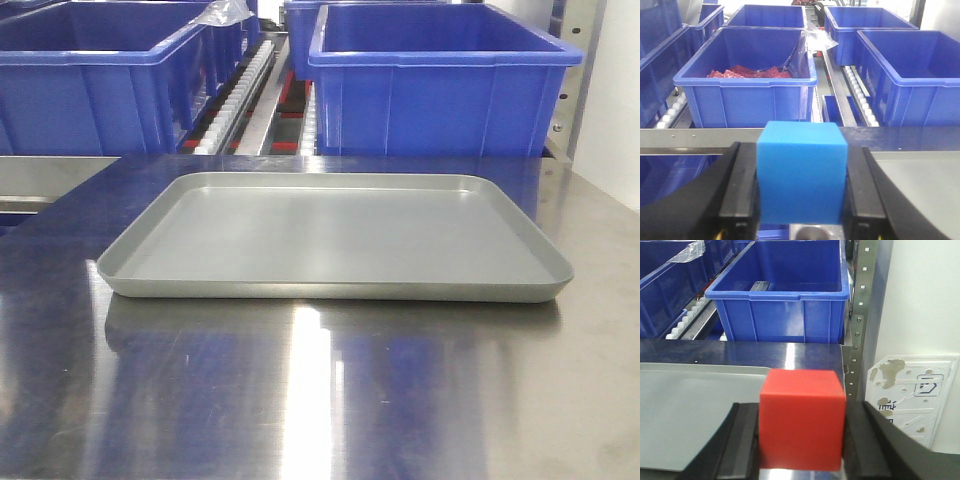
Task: Sort and place red and blue blocks on shelf
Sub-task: 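Hold both cubes and start moving the base away from the table, then drive the base along the aisle holding both cubes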
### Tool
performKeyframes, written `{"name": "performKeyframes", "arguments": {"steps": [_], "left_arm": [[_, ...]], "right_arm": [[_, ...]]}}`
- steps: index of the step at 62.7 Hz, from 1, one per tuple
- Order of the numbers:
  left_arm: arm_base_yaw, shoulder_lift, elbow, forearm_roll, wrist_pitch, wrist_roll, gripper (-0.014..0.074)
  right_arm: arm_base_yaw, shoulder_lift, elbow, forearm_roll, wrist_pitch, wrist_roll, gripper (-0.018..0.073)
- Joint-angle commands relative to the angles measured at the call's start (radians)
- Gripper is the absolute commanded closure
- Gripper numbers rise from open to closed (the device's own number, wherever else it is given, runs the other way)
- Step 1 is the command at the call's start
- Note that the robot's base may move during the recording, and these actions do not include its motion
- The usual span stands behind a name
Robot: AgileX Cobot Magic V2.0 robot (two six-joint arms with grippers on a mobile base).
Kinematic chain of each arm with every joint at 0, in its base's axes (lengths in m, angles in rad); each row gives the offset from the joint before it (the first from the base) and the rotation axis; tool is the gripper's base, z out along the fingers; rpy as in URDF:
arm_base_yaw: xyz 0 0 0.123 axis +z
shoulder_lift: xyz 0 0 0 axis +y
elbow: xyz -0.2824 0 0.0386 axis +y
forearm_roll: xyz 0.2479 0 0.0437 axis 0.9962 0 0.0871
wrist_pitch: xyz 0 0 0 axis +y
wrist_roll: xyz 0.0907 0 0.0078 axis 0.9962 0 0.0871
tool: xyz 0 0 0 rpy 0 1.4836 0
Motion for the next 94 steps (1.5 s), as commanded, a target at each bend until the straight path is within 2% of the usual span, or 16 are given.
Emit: {"name": "performKeyframes", "arguments": {"steps": [1, 94], "left_arm": [[0.002, 0.006, -0.029, -0.002, -0.082, 0.000, 0.0472], [0.002, 0.006, -0.029, -0.002, -0.082, 0.000, 0.0472]], "right_arm": [[-0.005, 0.008, -0.027, 0.002, -0.086, 0.000, 0.0503], [-0.005, 0.008, -0.027, 0.002, -0.086, 0.000, 0.0503]]}}
